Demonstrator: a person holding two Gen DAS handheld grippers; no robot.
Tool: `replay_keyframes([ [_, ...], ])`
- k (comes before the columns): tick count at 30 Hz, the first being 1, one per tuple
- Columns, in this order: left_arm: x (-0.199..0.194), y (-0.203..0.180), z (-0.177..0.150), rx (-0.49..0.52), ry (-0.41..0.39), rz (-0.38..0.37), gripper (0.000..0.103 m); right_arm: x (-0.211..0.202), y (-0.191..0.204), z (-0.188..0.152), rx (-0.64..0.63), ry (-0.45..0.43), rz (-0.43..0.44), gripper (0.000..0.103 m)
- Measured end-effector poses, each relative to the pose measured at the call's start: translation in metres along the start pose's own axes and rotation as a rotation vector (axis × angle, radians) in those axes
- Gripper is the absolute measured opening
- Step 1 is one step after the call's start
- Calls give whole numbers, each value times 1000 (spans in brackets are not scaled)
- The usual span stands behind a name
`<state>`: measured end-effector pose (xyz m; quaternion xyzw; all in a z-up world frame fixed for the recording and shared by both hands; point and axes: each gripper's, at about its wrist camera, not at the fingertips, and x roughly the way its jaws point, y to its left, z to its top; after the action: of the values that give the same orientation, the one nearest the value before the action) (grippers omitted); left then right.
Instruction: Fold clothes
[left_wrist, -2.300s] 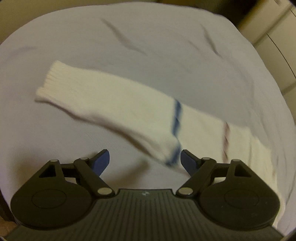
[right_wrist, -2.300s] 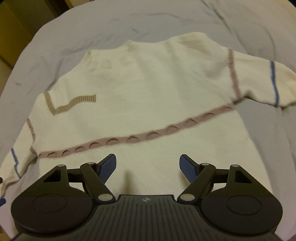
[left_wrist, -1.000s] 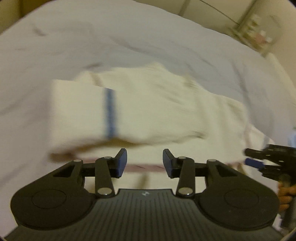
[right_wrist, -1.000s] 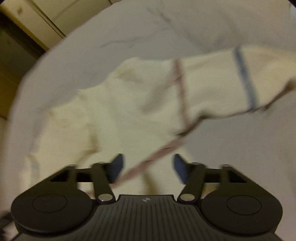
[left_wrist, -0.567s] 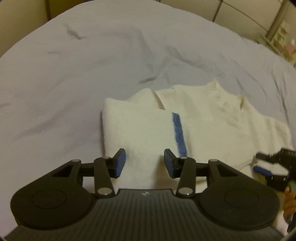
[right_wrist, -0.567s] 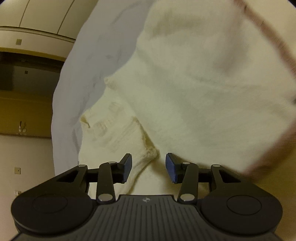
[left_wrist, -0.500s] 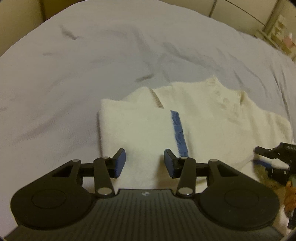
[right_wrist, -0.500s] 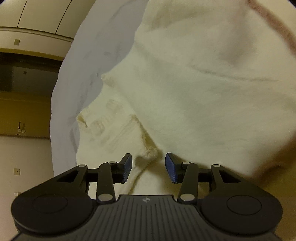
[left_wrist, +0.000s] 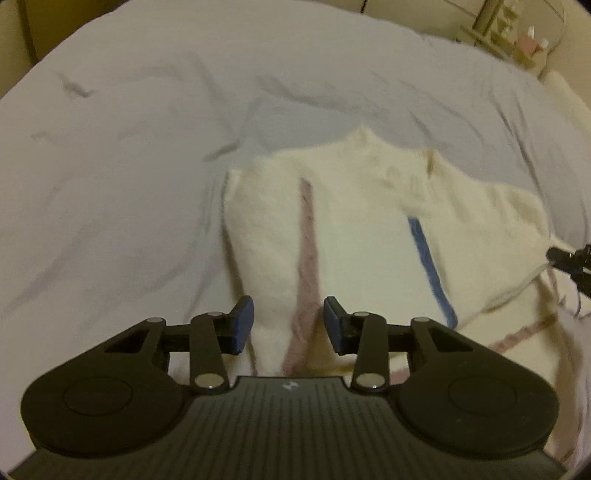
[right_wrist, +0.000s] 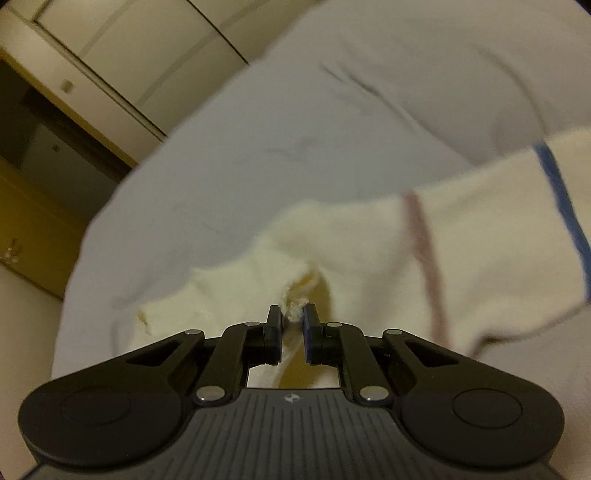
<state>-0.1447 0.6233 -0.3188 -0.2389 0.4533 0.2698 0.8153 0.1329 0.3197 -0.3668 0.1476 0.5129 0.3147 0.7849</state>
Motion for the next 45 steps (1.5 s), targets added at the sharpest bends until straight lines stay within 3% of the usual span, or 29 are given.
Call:
replay_keyframes([
  [4, -6, -11, 3, 21, -40, -4, 35, -1, 4, -5, -32, 6, 9, 12],
  [8, -4, -18, 11, 40, -41, -16, 35, -18, 9, -6, -63, -53, 18, 11],
  [12, 19, -31, 11, 119, 35, 16, 35, -4, -1, -6, -60, 6, -90, 13],
  [14, 22, -33, 10, 134, 49, 30, 35, 0, -12, -10, -31, 33, -134, 20],
  [16, 19, -32, 12, 131, 38, 27, 35, -1, -11, -14, -44, 42, -208, 45],
  [19, 11, -28, 21, 129, -29, 45, 33, -19, -2, -20, -124, -31, -287, 45],
  [21, 12, -25, 28, 132, -69, 58, 30, -27, 9, -18, -171, -81, -242, 44],
  [23, 21, -23, 37, 143, -71, 84, 29, -24, 23, -16, -228, -73, -177, 42],
  [26, 51, -17, 48, 134, -41, 115, 30, 7, 22, -19, -261, 47, -228, 37],
  [28, 74, -14, 53, 151, 8, 138, 36, 28, 10, -21, -231, 127, -289, 35],
  [30, 77, -17, 53, 170, 17, 165, 34, 22, 6, -16, -179, 109, -276, 35],
  [34, 55, -26, 47, 175, -49, 147, 31, -9, 14, -14, -228, 2, -239, 35],
  [35, 57, -27, 44, 180, -40, 156, 31, -11, 12, -14, -231, 12, -199, 35],
  [37, 75, -27, 38, 186, 44, 246, 36, 3, 4, -17, -234, 97, -220, 35],
  [39, 69, -32, 36, 173, 43, 279, 36, 15, -8, -20, -222, 159, -241, 25],
  [41, 55, -43, 33, 163, 22, 292, 33, 0, -19, -12, -144, 133, -187, 30],
  [43, 35, -58, 28, 158, -17, 286, 32, -25, -32, -7, -94, 73, -167, 53],
  [45, 17, -75, 22, 145, -27, 249, 33, -50, -59, -3, -38, 21, -189, 53],
])
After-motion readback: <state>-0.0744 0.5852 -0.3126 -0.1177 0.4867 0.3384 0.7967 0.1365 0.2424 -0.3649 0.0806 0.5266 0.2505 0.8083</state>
